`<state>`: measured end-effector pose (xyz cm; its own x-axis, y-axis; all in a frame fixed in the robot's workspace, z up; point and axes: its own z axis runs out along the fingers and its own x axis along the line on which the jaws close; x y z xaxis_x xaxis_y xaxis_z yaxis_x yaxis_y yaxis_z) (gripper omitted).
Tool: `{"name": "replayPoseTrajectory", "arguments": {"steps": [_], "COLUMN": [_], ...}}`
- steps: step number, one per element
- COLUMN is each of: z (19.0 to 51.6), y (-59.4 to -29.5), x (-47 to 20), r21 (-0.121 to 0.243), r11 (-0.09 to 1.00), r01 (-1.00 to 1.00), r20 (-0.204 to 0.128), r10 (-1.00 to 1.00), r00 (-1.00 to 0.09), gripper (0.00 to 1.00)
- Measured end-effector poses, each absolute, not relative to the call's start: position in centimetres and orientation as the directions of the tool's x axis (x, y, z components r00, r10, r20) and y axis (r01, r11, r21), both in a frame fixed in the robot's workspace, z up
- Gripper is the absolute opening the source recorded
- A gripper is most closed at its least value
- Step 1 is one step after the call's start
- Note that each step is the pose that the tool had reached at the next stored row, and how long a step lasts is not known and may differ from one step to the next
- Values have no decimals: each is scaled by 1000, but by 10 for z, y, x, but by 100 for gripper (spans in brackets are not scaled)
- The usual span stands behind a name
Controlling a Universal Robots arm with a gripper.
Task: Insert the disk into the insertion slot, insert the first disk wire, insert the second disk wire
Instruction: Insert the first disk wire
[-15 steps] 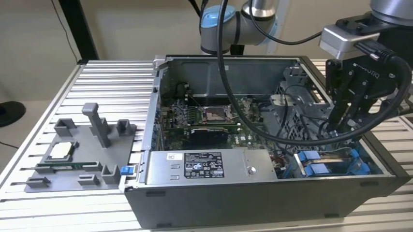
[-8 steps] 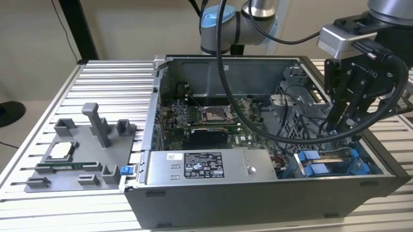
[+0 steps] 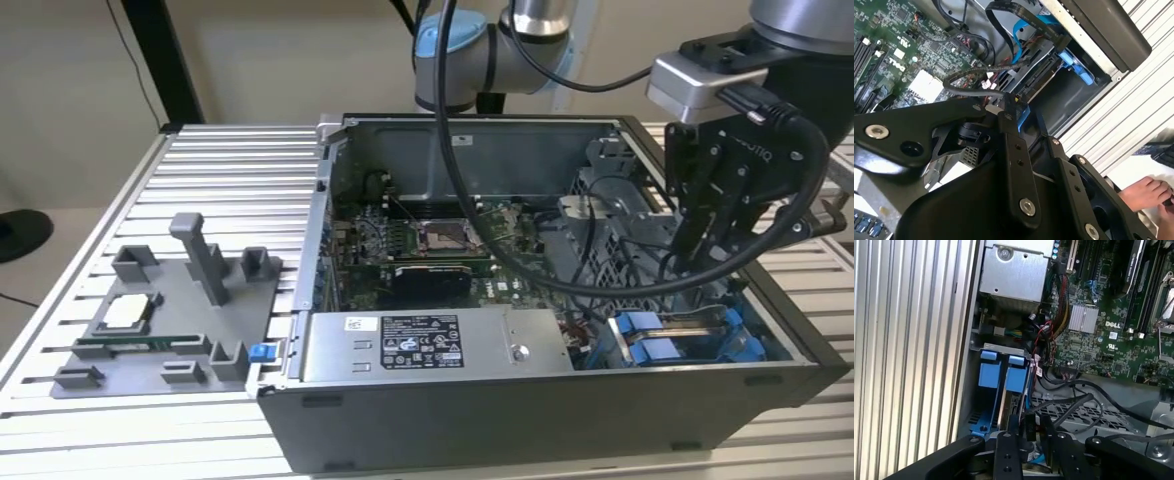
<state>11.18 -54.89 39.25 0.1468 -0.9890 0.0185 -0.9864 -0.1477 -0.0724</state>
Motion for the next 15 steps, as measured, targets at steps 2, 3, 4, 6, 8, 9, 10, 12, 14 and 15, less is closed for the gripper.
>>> {"name": "replayPoseTrajectory", "arguments": {"steps": [2, 3, 4, 6, 8, 9, 10, 12, 14, 15], "z": [391, 391, 390, 389, 389, 389, 389, 389, 389, 389], "y": [-548, -548, -548, -547, -545, -545, -545, -544, -544, -544], "x": [112, 112, 112, 112, 112, 112, 112, 112, 112, 112], "r21": [-79, -81, -84, -87, -88, -89, -89, -89, -89, -89], "r11": [-148, -148, -148, -148, -148, -148, -148, -148, -148, -148], "r01": [-986, -986, -985, -985, -985, -985, -985, -985, -985, -985], "r20": [20, 20, 20, 21, 21, 21, 21, 21, 21, 21], "r10": [-989, -989, -989, -989, -989, -989, -989, -989, -989, -989], "r00": [147, 147, 147, 147, 146, 146, 146, 146, 146, 146], "gripper": [100, 100, 100, 100, 100, 100, 0, 0, 0, 0]}}
